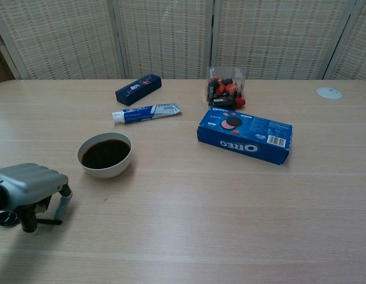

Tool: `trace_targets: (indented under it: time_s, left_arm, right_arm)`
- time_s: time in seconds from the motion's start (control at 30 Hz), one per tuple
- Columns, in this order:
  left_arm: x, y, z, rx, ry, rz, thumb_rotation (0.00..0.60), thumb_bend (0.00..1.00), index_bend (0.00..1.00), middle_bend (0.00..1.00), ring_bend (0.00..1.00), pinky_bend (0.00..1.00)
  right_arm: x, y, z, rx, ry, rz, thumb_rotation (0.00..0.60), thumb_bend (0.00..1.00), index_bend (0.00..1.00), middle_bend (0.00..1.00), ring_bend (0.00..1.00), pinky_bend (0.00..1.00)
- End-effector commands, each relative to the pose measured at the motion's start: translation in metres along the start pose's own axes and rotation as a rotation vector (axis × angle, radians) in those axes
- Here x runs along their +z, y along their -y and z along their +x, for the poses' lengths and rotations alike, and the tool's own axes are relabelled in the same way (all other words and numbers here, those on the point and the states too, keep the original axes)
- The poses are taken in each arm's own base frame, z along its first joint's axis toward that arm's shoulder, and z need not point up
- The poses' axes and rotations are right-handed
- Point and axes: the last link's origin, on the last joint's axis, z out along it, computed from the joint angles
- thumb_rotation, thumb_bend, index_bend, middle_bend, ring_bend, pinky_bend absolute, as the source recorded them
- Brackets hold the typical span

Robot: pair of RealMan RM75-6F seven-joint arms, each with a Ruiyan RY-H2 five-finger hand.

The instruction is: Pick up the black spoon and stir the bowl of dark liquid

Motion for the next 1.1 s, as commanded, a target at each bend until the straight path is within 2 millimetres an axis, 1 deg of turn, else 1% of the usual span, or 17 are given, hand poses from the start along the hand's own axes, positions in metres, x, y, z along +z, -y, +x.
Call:
trace_targets:
  time_s: [0.03, 0.33, 0.77, 1.1]
  left_arm:
    - [-0.0001, 0.0, -0.0004, -0.001, 0.001, -0.003, 0.6, 0.32, 0.53, 1.0, 1.0, 1.0]
    - [0.0008, -0.0016, -0.0013, -0.004, 0.006, -0.006, 0.6, 0.33, 0.54, 1.0, 1.0, 1.0]
    - [-0.0008, -0.0018, -0.0029, 0.004, 0.011, -0.005, 0.6, 0.33, 0.53, 1.0, 1.0, 1.0]
    - [0.0007, -0.0008, -0.0046, -0.006, 0.01, -0.007, 0.6, 0.34, 0.58, 1.0, 1.0, 1.0]
  right_arm:
    - [-0.0001, 0.0001, 0.0001, -0.001, 0.0, 0.0, 0.6, 0.27, 0.03, 0.16, 0.06, 0.14]
    - [-0.001, -0.001, 0.0007, 0.0, -0.001, -0.004, 0.6, 0.27, 0.03, 0.16, 0.06, 0.14]
    - [-0.0011, -0.0016, 0.0, -0.001, 0.002, -0.004, 0.6, 0.27, 0.03, 0.16, 0.06, 0.14]
    - [-0.0033, -0.0014, 0.0008, 0.0, 0.0, -0.008, 0.6, 0.26, 0.03, 0.16, 0.06, 0.14]
